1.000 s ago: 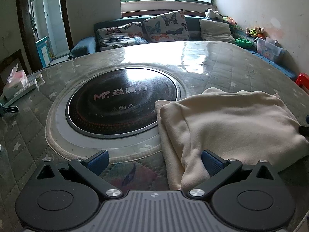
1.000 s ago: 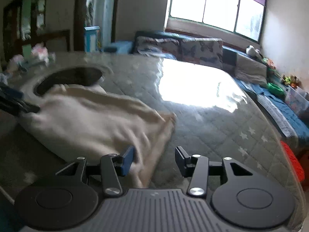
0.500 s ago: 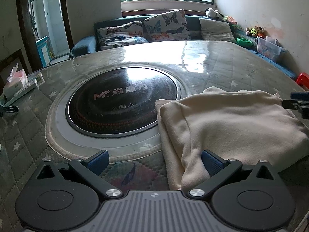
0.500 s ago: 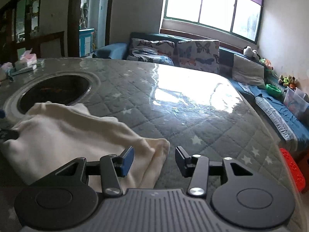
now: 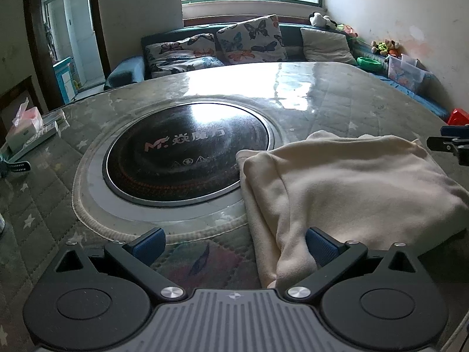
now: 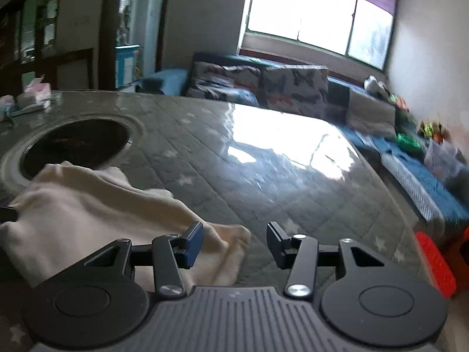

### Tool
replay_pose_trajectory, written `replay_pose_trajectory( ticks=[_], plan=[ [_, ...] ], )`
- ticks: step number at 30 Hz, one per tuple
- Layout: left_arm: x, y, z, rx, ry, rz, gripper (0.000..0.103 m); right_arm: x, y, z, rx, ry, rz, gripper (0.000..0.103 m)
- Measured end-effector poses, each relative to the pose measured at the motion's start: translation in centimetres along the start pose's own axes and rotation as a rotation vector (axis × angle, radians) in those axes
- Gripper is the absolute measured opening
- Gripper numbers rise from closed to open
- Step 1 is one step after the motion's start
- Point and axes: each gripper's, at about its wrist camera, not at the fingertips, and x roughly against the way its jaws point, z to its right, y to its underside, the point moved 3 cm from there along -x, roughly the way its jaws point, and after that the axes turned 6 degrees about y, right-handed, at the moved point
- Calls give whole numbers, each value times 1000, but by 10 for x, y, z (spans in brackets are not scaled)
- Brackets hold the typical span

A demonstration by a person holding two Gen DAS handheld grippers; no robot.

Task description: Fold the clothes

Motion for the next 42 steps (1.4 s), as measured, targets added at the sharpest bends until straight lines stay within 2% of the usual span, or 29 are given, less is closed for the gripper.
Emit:
replay_pose_trajectory(
  ticks=[7,12,20,29,35,38,40,42],
  plan=[
    [8,4,-5,26,7,12,103,25,-8,-32,65,-103,51,49],
    [3,8,-10,65,24,-4,103,34,-9,-63,130,-182,55,49],
    [16,-5,-25,108,1,13,103,49,-10,-102,226,-289,61,49],
    [20,-23,-55,290,8,4,103,64,-1,-168,428,-428,79,47],
    [18,-27,-50,327,49,-5,103,64,2,-213,549,-480,94,47],
    [14,-28,-50,361,81,-10,103,59,6,-226,587,-466,83,46],
    [11,-28,-48,377,98,-14,103,53,8,-228,587,-443,69,41],
    [7,-27,-47,395,111,-25,103,50,9,-228,581,-427,66,31]
  ],
)
